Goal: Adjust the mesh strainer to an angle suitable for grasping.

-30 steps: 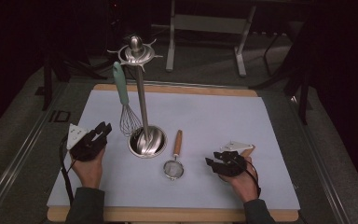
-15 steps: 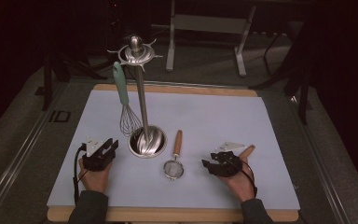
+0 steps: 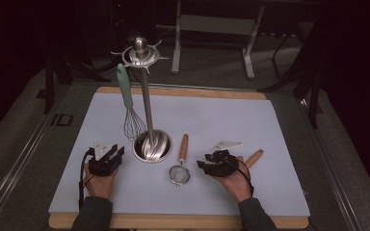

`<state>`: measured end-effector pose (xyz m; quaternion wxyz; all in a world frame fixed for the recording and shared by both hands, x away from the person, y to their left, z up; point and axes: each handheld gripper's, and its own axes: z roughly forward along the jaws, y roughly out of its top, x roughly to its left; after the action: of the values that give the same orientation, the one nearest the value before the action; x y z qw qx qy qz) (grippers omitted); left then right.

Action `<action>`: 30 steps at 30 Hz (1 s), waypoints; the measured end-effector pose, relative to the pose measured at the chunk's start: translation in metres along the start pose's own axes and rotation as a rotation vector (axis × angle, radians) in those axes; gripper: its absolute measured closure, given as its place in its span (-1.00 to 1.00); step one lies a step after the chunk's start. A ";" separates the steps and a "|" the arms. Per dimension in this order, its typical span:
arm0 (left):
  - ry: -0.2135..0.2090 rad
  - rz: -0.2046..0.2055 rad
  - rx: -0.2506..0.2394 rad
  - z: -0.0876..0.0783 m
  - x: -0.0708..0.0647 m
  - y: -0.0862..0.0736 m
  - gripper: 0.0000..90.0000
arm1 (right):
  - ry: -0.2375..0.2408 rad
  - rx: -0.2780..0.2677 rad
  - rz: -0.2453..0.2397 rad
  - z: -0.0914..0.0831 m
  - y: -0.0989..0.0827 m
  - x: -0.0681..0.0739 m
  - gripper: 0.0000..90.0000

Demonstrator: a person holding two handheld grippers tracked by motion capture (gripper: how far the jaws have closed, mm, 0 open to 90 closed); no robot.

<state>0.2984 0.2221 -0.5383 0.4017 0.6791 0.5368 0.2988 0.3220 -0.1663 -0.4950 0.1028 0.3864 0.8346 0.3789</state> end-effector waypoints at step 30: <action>-0.003 0.009 0.011 0.000 -0.001 0.000 0.46 | 0.141 0.095 0.106 0.067 0.040 0.010 0.27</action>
<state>0.2985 0.2212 -0.5384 0.3975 0.6842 0.5346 0.2969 0.3692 -0.1059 -0.5112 0.0052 0.4071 0.8350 0.3702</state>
